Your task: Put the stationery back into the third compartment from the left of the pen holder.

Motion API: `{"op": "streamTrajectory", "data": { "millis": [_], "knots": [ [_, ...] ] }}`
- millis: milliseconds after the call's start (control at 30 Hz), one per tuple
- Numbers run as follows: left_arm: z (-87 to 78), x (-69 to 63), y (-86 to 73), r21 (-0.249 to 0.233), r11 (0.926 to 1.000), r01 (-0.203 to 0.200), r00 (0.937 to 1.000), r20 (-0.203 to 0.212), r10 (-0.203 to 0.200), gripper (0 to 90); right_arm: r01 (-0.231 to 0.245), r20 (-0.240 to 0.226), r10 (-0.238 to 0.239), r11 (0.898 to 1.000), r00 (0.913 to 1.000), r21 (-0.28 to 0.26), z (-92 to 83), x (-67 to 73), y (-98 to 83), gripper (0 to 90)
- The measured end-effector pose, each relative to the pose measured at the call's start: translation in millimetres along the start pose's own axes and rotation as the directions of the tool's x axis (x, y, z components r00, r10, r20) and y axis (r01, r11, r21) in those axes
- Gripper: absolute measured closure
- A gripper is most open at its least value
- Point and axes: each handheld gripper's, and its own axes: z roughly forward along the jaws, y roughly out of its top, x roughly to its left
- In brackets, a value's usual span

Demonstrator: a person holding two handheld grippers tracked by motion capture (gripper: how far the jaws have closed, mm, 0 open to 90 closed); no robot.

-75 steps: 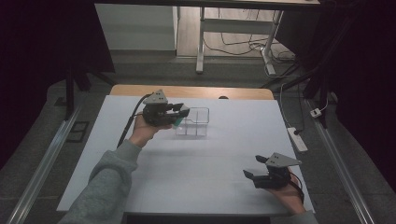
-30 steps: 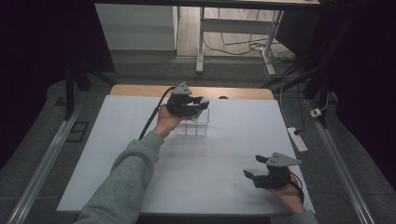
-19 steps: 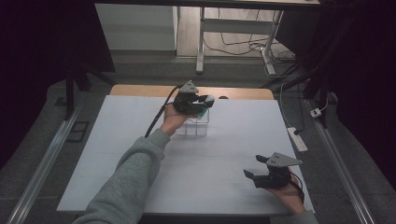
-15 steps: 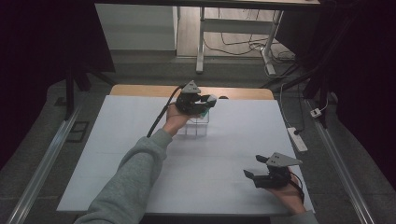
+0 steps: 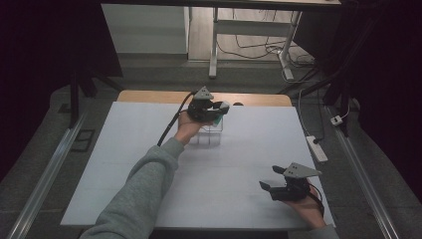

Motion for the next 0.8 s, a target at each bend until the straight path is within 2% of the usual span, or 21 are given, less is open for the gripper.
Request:
{"op": "streamTrajectory", "data": {
  "millis": [167, 267, 367, 533, 800],
  "knots": [
    [1.7, -0.1, -1.4, 0.013, 0.9999, -0.002, 1.0000, -0.009, 0.002, 62.2, 0.002, -0.003, -0.002, 1.000, 1.0000, 0.003, -0.3, 0.0, 0.2, 21.7],
    [-0.9, -1.1, -0.2, 0.020, 0.9998, 0.006, 0.9989, -0.047, -0.005, 48.7, 0.002, -0.007, -0.002, 1.000, 1.0000, -0.003, -0.1, 0.6, 0.1, 21.7],
    [-6.1, -1.2, 1.5, 0.016, 0.9997, 0.020, 0.9985, -0.050, -0.019, 40.2, 0.001, -0.006, -0.001, 1.000, 1.0000, -0.007, -0.6, 0.5, 0.2, 21.8],
    [-14.2, -1.8, 0.3, 0.019, 0.9997, 0.015, 0.9994, -0.030, -0.014, 40.9, 0.003, -0.005, -0.003, 1.000, 1.0000, -0.002, -0.8, 0.8, 0.4, 21.8],
    [-30.2, -4.5, -10.7, 0.038, 0.9991, 0.017, 0.9995, -0.028, -0.016, 40.8, 0.001, -0.003, -0.001, 1.000, 1.0000, 0.005, 0.0, 0.6, 0.3, 21.8]
  ]
}}
